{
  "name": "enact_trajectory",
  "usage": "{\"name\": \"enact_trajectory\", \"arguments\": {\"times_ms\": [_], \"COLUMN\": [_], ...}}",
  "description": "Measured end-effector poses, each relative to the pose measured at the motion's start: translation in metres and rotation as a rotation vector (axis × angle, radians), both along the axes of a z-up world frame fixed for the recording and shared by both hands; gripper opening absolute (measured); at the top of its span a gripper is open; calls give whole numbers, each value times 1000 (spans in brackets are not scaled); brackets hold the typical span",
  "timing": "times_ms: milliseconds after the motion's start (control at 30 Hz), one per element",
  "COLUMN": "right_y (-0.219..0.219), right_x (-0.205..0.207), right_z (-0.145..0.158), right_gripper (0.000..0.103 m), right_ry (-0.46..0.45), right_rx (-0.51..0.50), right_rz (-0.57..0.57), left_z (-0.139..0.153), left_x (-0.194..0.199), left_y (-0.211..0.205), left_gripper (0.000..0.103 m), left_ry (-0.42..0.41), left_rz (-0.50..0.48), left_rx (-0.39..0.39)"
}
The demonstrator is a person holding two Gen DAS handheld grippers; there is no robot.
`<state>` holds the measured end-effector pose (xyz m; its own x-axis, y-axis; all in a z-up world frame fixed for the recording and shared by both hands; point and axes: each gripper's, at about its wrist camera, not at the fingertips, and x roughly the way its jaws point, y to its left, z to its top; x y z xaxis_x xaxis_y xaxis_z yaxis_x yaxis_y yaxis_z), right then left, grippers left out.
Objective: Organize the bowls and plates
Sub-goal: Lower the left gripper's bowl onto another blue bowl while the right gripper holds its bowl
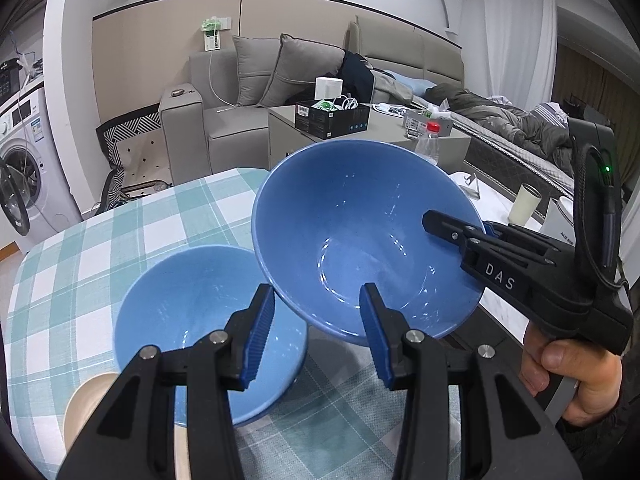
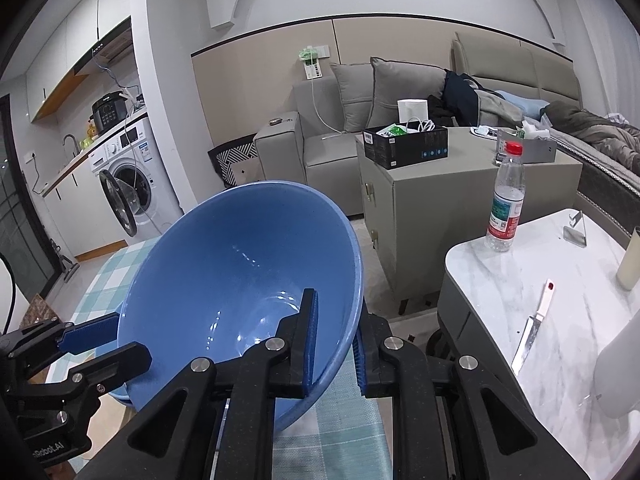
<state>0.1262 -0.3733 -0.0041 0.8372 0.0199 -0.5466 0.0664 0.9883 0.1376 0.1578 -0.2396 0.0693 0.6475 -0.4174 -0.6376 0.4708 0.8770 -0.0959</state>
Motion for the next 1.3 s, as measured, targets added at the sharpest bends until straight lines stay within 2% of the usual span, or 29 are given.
{"name": "enact_trajectory", "arguments": {"times_ms": [433, 833, 1300], "right_y": [12, 34, 69], "right_x": [-9, -16, -3], "right_z": [13, 25, 15], "right_gripper": [17, 20, 21], "right_ry": [-39, -79, -61], "right_rx": [-5, -9, -5], "right_rz": [11, 51, 95], "left_z": [12, 27, 21], "left_x": [-4, -8, -2], "left_y": [10, 32, 63], "left_gripper": [43, 43, 43], "left_ry": [-34, -69, -59], "left_rz": [-1, 38, 108], "left_rx": [-12, -20, -21]}}
